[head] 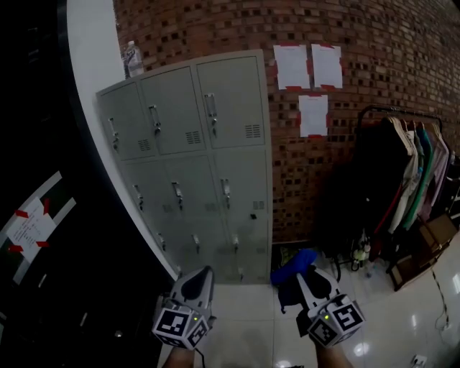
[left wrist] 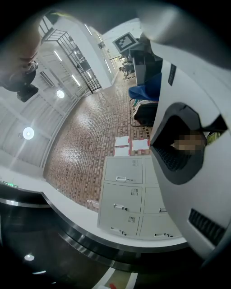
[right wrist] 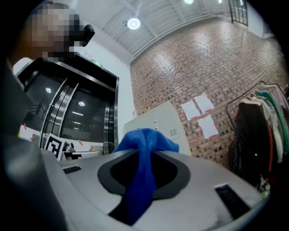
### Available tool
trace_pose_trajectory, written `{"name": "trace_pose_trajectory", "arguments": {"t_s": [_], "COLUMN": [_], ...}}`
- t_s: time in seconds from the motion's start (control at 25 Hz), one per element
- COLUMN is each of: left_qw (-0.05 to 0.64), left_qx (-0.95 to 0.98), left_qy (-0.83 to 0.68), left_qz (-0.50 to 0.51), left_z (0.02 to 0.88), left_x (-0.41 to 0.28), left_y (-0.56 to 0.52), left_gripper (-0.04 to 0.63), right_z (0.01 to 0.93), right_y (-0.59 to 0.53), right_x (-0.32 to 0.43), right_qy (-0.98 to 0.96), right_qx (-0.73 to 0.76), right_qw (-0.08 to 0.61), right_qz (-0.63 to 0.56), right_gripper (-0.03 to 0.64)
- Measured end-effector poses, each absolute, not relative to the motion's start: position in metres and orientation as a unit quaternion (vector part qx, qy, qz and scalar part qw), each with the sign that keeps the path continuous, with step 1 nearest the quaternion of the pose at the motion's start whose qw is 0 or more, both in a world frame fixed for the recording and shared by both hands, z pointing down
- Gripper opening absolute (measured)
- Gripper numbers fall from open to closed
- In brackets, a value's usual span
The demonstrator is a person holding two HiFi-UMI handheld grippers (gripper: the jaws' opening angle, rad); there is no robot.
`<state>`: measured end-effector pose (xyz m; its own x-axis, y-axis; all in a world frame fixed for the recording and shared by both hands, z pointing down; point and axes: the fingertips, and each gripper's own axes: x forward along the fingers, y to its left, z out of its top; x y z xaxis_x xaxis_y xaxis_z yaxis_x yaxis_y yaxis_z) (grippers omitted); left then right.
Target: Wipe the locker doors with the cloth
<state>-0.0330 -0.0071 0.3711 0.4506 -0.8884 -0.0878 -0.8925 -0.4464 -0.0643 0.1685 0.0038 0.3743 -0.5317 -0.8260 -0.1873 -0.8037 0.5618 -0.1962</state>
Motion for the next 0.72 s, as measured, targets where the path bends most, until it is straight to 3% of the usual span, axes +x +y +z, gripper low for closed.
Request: {"name": "trace_pose_trajectory", "arguments": {"t_s": [0.72], "left_qw": [0.048], "left_qx": [-0.849], "left_qy": [0.526], "left_qz": [0.007], "left_z": [0.376], "left_x": [-0.091], "left_y": [0.021], "left_gripper": [-0.002], "right_z": [0.371], "right_y": [0.023], "right_x": [0.086], "right_qy": [0.891], "right_qx": [-0.432], "right_qw": [0.128], "right_qz": [-0.058], "right_gripper": [0.091]}}
